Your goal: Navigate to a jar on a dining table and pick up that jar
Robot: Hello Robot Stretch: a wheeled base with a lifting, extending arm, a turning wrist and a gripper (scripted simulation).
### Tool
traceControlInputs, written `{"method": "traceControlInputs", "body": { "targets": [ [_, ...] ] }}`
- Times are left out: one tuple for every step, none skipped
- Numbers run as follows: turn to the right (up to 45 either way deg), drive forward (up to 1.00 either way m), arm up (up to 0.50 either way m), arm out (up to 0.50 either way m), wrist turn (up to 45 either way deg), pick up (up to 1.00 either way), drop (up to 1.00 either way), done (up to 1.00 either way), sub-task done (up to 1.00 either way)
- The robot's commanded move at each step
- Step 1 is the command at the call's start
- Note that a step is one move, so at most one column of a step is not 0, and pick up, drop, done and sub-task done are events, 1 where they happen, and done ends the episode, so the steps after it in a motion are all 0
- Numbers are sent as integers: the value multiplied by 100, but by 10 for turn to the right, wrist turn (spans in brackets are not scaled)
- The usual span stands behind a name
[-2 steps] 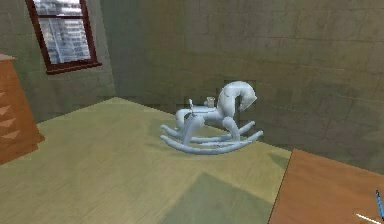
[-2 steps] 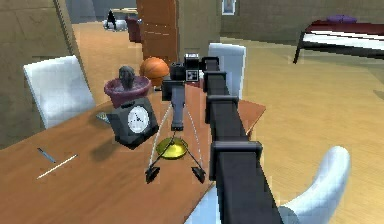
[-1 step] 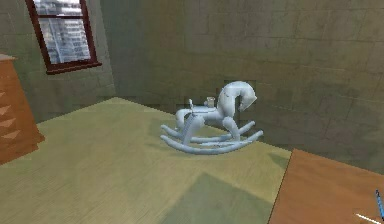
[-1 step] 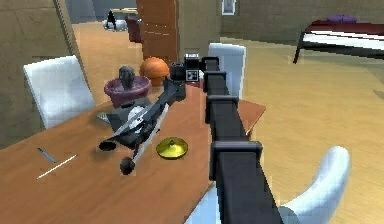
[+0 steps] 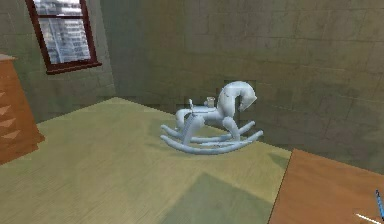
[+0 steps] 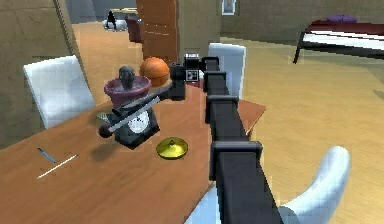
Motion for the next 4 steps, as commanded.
{"method": "traceControlInputs", "body": {
  "targets": [
    [0,0,0,0,450,0,0,0,0],
    [0,0,0,0,210,0,0,0,0],
    [0,0,-30,0,0,0,0,0,0],
    [0,0,0,0,0,100,0,0,0]
  ]
}}
